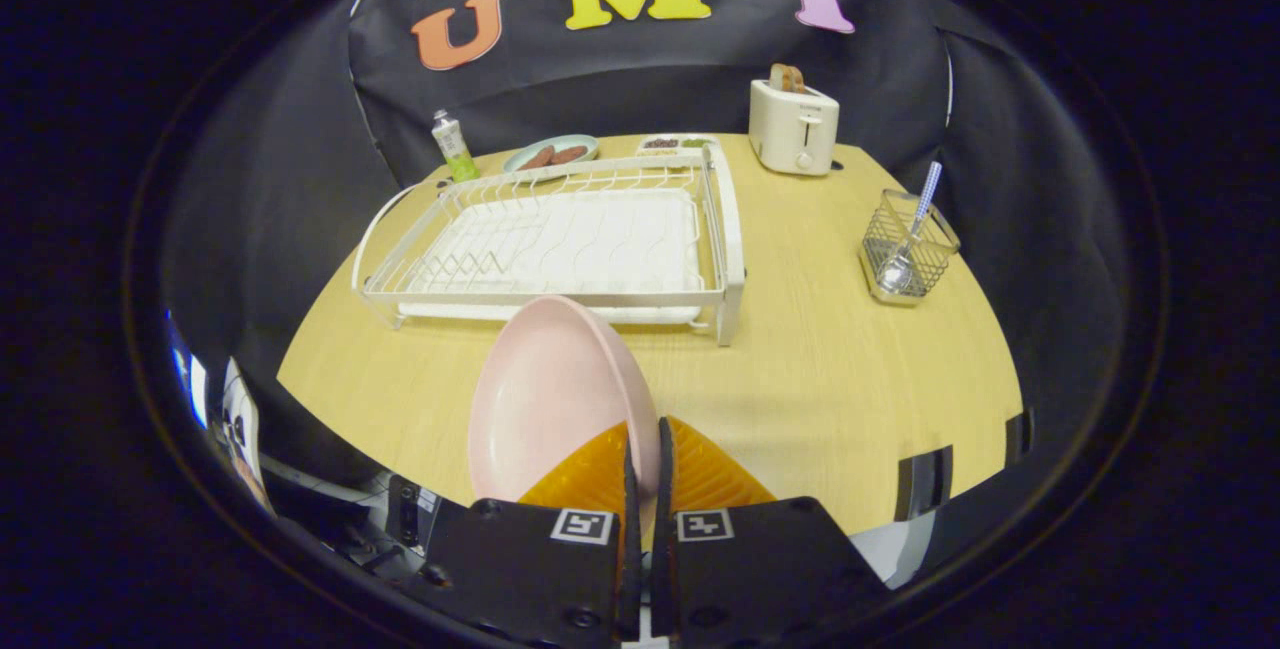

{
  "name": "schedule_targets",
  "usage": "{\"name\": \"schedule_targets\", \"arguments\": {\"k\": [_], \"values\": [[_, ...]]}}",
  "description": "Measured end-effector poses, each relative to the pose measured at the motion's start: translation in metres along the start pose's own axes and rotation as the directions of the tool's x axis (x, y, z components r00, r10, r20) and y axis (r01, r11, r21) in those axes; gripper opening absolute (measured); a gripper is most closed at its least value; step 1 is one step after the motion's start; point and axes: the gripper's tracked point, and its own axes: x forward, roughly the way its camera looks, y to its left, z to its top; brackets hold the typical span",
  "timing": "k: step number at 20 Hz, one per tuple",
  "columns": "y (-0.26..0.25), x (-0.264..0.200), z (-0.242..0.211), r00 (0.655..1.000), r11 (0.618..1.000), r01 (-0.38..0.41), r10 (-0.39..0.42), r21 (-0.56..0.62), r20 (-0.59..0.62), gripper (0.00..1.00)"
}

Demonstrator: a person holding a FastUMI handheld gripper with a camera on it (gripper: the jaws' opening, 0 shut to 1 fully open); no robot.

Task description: Take the plate from the dish rack, then take the spoon from the basket and place it into the plate.

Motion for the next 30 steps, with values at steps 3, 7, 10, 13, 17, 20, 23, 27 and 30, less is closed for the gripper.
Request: {"name": "schedule_targets", "arguments": {"k": [3, 7, 10, 13, 17, 20, 23, 27, 30], "values": [[-0.012, 0.014, -0.006, 0.998, 0.997, -0.061, 0.061, 0.046, -0.019, 0.11], [-0.024, 0.041, -0.015, 0.994, 0.992, -0.085, 0.091, 0.097, -0.064, 0.17], [-0.035, 0.052, -0.014, 0.996, 0.995, -0.057, 0.063, 0.086, -0.061, 0.2], [-0.049, 0.053, -0.008, 1.0, 0.998, -0.006, 0.007, 0.059, -0.025, 0.24], [-0.07, 0.046, 0.013, 0.996, 0.999, 0.03, -0.031, 0.017, 0.078, 0.39], [-0.091, 0.03, 0.027, 0.984, 0.997, 0.083, -0.081, -0.002, 0.161, 0.61], [-0.117, 0.014, 0.042, 0.959, 0.988, 0.153, -0.149, 0.003, 0.242, 0.79], [-0.142, -0.005, 0.064, 0.924, 0.984, 0.177, -0.173, 0.02, 0.341, 0.82], [-0.18, -0.023, 0.089, 0.854, 0.969, 0.237, -0.243, 0.071, 0.461, 0.93]]}}
